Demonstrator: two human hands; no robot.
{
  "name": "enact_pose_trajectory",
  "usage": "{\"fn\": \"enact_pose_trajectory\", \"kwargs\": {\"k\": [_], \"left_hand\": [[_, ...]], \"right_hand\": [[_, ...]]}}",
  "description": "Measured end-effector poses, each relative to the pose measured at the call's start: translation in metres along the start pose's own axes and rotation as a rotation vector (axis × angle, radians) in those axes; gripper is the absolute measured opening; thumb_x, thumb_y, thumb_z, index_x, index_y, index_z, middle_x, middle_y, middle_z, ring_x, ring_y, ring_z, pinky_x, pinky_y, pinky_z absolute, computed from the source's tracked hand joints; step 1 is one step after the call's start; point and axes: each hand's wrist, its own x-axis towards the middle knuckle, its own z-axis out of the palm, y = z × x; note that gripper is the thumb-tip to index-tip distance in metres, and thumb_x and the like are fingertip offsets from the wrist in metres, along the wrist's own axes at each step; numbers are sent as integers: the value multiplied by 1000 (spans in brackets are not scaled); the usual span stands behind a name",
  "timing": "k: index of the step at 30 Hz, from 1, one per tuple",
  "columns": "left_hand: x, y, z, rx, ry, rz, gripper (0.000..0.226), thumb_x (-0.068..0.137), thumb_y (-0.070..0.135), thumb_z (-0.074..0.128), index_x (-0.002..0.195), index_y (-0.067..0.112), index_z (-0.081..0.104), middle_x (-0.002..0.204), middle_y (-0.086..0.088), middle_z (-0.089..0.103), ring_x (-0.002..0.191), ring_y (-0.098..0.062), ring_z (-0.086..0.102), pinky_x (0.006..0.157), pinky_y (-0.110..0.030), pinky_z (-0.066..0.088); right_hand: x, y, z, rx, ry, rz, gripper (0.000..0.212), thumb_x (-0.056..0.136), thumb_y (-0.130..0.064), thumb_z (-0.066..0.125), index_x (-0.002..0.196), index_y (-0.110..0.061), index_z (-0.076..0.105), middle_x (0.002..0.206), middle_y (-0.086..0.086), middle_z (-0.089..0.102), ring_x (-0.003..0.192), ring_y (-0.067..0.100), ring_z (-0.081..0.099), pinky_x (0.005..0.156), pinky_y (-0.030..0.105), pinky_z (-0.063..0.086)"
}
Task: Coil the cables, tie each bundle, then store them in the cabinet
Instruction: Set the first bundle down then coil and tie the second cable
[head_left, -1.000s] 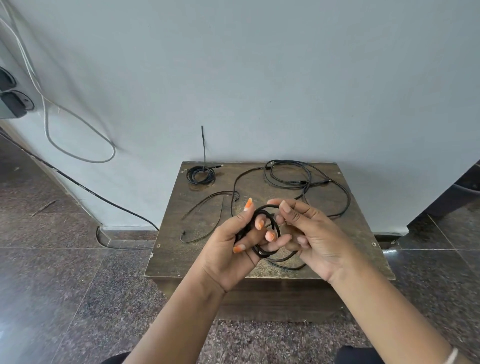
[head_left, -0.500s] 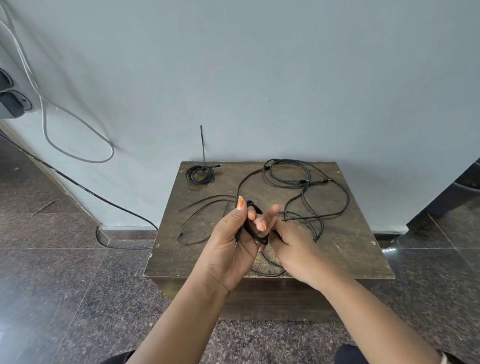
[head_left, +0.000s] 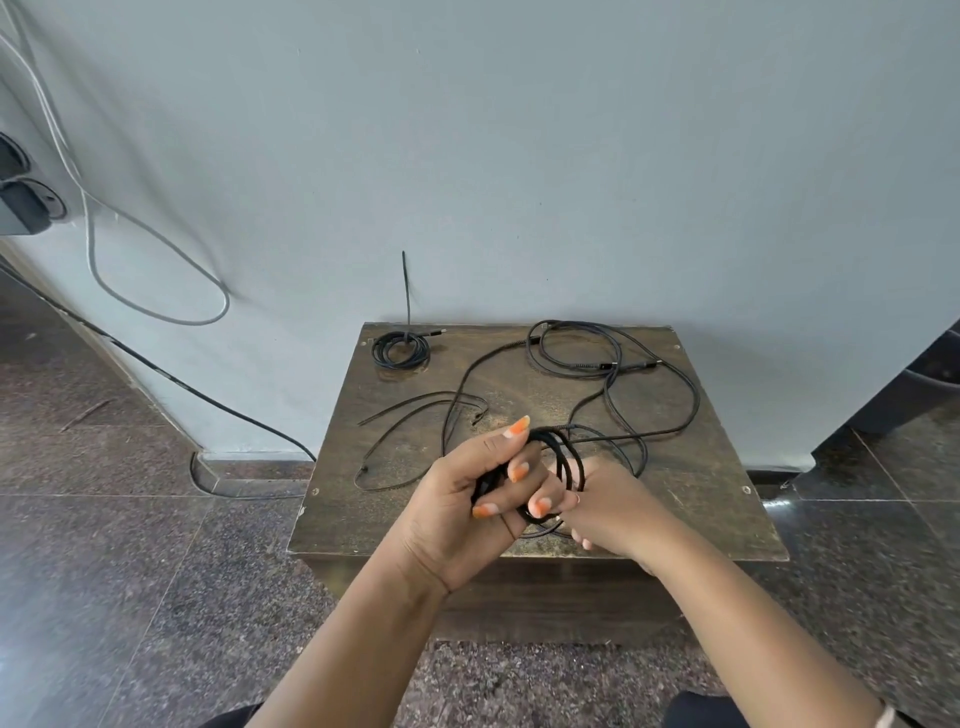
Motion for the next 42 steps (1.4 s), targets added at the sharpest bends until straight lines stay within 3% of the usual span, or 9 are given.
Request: {"fn": "enact_pose_trajectory", "kwargs": {"k": [4,10,18,24,29,33,35,39,42], "left_hand": [[-1,1,1,-5,-59,-23,33,93,23,49,63,11,51,39,9,41,53,-13,50,68,-23,50],[-2,2,0,42,-79,-21,31,93,25,52,64,13,52,40,9,40,58,-15,52,76,-27,50],[3,-1,-7,72,-32,-6,32,95,26,49,65,14,52,41,8,39,60,-16,52,82,-31,49],[6,1,-16,5,89,78,32,92,26,54,63,13,51,40,5,40,60,-18,53,78,-31,50],[3,13,-24,-41,139,152,34,92,24,49,60,14,50,38,4,39,59,-17,51,78,-31,51],[-2,18,-26,-13,191,161,32,82,28,67,57,15,51,36,5,36,58,-17,51,81,-31,52],[-3,20,-26,-16,192,173,32,81,28,68,57,15,51,35,5,36,58,-16,50,81,-31,52],[-5,24,-27,-15,199,198,34,88,25,54,56,15,51,35,5,36,58,-15,49,82,-31,52],[-5,25,-29,-18,206,203,34,89,24,52,56,15,52,36,5,36,57,-16,50,83,-32,52]], "right_hand": [[-1,-4,-2,444,-169,72,20,93,-12,44,86,-9,62,62,6,56,49,12,50,45,20,39],[-2,-5,-14,689,34,-27,48,89,-55,52,78,-14,74,68,12,70,54,14,63,47,22,50],[-14,-2,-48,1094,181,-343,18,68,-18,75,84,-12,76,74,4,71,68,11,66,60,17,55],[-12,3,-56,909,546,-466,6,83,-12,70,85,-18,69,69,-6,69,68,11,68,62,21,56],[3,16,-51,456,885,-383,7,84,-24,70,82,-26,64,71,-3,66,69,27,66,69,46,57],[12,24,-46,366,910,-127,37,85,-59,54,87,-23,62,72,-2,63,69,24,65,69,41,54],[17,28,-45,495,819,33,51,88,-64,45,91,-16,63,72,0,65,59,17,62,59,37,54],[20,30,-52,1061,563,298,42,97,-47,45,101,-8,61,91,8,69,64,17,64,53,26,50],[20,31,-55,1145,547,253,18,97,-11,51,108,-3,63,100,11,72,78,18,69,58,22,53]]}}
